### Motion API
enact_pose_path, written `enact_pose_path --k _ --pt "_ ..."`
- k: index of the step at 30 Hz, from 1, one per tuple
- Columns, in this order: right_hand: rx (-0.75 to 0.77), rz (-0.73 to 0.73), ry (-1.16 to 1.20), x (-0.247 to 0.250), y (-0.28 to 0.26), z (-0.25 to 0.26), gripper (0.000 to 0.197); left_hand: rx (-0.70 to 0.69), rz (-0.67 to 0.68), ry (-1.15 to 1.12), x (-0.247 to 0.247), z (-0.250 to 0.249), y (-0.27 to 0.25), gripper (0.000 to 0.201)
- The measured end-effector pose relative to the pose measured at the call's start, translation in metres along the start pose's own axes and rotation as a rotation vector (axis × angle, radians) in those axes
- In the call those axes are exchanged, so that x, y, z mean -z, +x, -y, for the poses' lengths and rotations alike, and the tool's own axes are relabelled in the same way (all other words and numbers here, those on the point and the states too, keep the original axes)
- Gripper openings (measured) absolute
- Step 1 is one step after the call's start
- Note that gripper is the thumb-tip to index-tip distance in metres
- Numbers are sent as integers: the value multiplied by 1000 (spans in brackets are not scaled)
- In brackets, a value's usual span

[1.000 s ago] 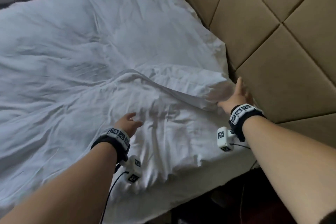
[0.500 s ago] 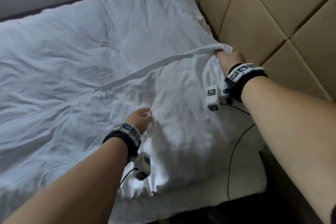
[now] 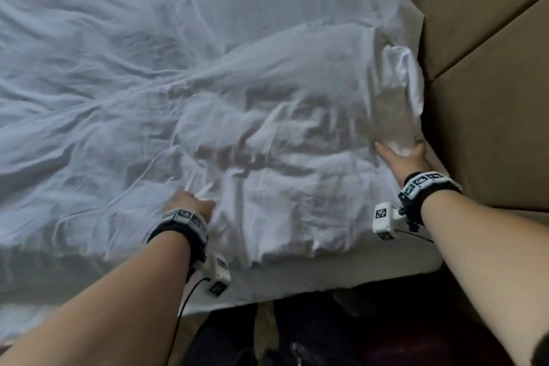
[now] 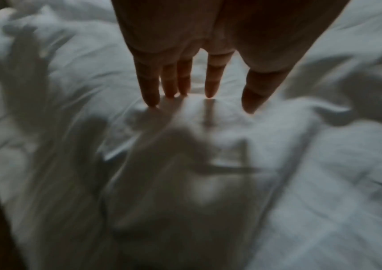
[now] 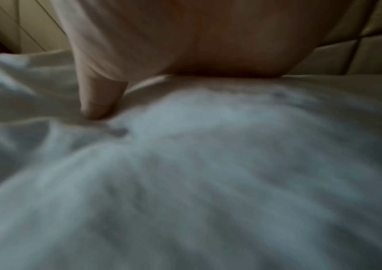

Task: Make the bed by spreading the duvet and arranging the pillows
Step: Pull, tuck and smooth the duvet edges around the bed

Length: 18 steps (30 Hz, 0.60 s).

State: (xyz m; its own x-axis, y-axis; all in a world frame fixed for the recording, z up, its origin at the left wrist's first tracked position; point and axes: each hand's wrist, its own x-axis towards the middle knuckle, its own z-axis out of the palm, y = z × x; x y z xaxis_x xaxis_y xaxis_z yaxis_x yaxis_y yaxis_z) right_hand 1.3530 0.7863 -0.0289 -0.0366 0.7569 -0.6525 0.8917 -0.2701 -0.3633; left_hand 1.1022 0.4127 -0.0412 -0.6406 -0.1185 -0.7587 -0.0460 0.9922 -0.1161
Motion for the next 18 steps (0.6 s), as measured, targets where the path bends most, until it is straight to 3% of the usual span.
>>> enact_pose_path --k 3,4,6,7,9,12,14,16,17,18 --pt "-31 -48 -1 -5 -1 -37 136 14 -45 123 -20 34 13 50" --pt "-53 -64 13 -6 -3 -47 137 -22 -41 156 -26 47 15 59" --pt "-119 -88 82 -11 -6 -68 130 -56 -17 210 -40 76 13 122" --pt "-156 -97 113 -14 -10 -76 126 -68 -11 256 -44 89 15 131" --pt "-185 -130 142 -20 -21 -85 120 1 28 244 -48 109 24 114" --pt "-186 -145 87 -31 -32 -87 109 58 143 345 -52 125 22 111" --pt "-110 -178 -16 -21 -41 -79 85 -8 176 214 -57 127 32 86" --pt "33 -247 -107 11 -44 -70 57 -78 175 31 -58 120 38 83" --pt "102 -290 -153 32 -47 -66 50 -68 195 22 -57 118 42 80" --pt "153 -347 -190 53 -47 -64 47 -96 207 59 -57 117 42 62"
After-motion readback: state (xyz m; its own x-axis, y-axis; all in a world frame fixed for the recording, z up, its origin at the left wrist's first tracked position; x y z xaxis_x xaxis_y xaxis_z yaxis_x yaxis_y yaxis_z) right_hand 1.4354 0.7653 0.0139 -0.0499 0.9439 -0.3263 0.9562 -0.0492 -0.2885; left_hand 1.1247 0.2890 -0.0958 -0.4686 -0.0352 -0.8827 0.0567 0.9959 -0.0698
